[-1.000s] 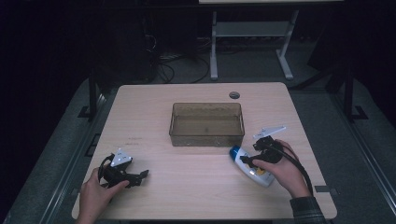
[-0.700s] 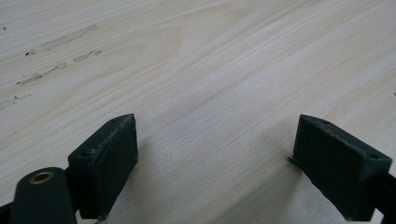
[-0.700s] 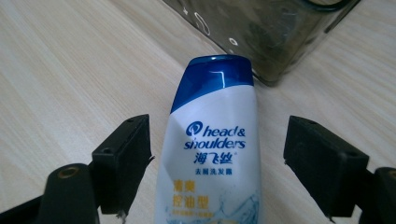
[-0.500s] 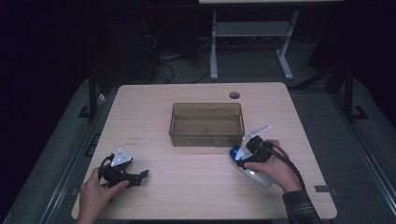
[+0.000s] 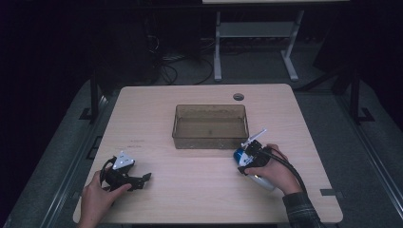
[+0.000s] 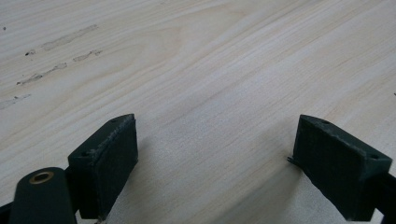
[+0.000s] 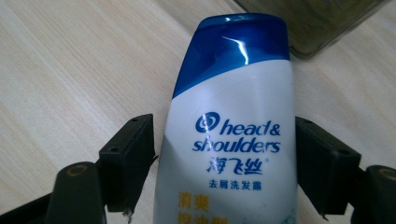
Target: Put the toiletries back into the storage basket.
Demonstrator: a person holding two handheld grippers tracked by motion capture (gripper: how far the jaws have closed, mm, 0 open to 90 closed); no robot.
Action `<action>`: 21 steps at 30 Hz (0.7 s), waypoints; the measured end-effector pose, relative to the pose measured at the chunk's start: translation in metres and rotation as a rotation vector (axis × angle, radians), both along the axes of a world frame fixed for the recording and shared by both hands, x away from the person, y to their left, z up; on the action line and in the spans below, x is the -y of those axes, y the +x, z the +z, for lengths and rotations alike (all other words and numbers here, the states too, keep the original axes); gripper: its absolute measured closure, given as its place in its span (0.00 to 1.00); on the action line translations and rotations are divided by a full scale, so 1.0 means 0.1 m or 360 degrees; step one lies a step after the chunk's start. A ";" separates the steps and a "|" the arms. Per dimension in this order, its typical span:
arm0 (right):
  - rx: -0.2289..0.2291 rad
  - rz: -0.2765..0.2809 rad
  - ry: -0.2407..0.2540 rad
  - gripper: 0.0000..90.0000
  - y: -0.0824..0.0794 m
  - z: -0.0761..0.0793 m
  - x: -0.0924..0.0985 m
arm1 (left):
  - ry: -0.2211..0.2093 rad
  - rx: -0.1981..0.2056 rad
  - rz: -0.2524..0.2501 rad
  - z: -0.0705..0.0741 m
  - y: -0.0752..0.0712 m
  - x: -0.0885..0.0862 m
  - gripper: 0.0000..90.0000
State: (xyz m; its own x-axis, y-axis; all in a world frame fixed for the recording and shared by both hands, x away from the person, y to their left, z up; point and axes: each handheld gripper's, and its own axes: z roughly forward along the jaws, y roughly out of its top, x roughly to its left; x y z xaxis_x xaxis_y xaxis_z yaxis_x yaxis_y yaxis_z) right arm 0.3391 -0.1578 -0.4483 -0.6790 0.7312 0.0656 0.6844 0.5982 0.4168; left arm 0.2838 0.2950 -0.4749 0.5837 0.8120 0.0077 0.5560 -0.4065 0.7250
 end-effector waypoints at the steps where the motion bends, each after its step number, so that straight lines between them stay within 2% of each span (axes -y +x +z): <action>1: -0.0006 -0.0006 -0.0011 0.31 0.00 0.00 0.00 | 0.0000 0.0000 0.0000 0.00 0.00 0.00 0.14; 11: -0.0034 -0.0002 -0.0036 0.35 0.01 0.00 -0.02 | -0.0002 0.0000 0.0001 0.00 0.00 0.00 0.14; 15: -0.0054 -0.0024 0.0002 0.36 0.01 0.01 0.01 | -0.0003 0.0000 0.0001 0.00 0.00 0.00 0.14; 21: -0.0021 -0.0041 0.0077 0.36 -0.03 0.05 0.08 | -0.0002 0.0000 0.0001 0.00 0.00 0.00 0.14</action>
State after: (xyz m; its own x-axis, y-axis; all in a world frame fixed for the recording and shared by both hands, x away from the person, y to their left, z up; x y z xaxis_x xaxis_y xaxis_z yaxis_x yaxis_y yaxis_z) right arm 0.3366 -0.1653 -0.4437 -0.6587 0.7444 0.1098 0.7051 0.5596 0.4356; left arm 0.2838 0.2949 -0.4749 0.5831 0.8124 0.0066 0.5561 -0.4051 0.7257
